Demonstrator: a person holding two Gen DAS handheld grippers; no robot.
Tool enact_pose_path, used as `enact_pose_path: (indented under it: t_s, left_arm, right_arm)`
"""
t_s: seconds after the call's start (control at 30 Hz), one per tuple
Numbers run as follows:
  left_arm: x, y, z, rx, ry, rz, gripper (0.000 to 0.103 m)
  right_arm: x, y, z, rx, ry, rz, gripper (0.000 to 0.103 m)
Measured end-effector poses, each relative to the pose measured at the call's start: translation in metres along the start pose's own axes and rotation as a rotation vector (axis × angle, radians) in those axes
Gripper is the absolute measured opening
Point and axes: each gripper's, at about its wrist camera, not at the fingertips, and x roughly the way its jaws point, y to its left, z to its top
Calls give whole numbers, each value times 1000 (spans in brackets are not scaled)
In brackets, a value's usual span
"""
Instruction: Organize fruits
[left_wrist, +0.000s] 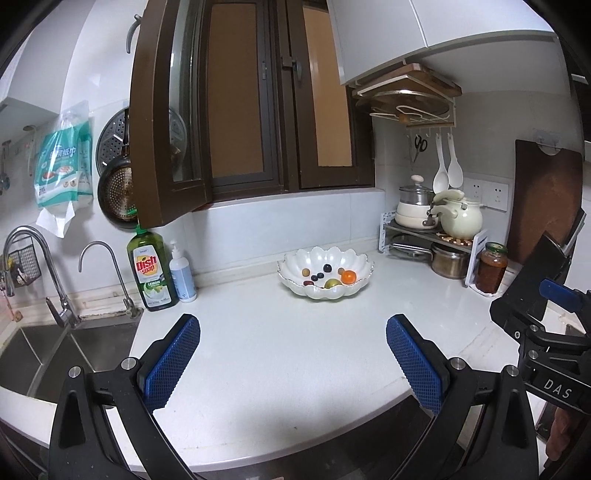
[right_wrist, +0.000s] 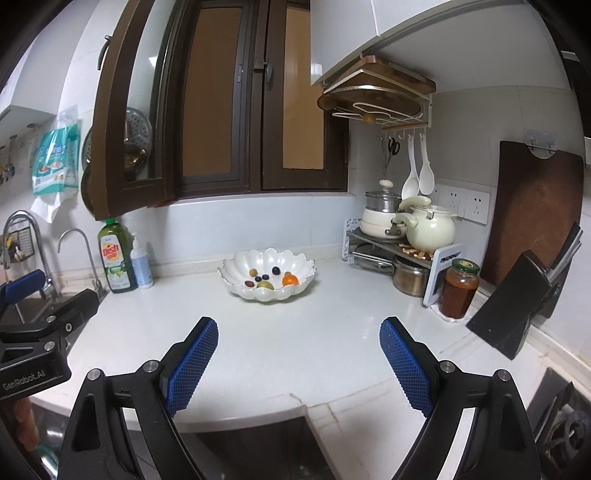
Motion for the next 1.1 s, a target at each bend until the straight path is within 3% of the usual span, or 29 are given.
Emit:
enact_pose_path:
  t_s: [1.1]
  left_arm:
    - [-16,-7,-4,17,-7,-12,103]
  right_arm:
    - [-14,-9,-8,14,4,-4,90]
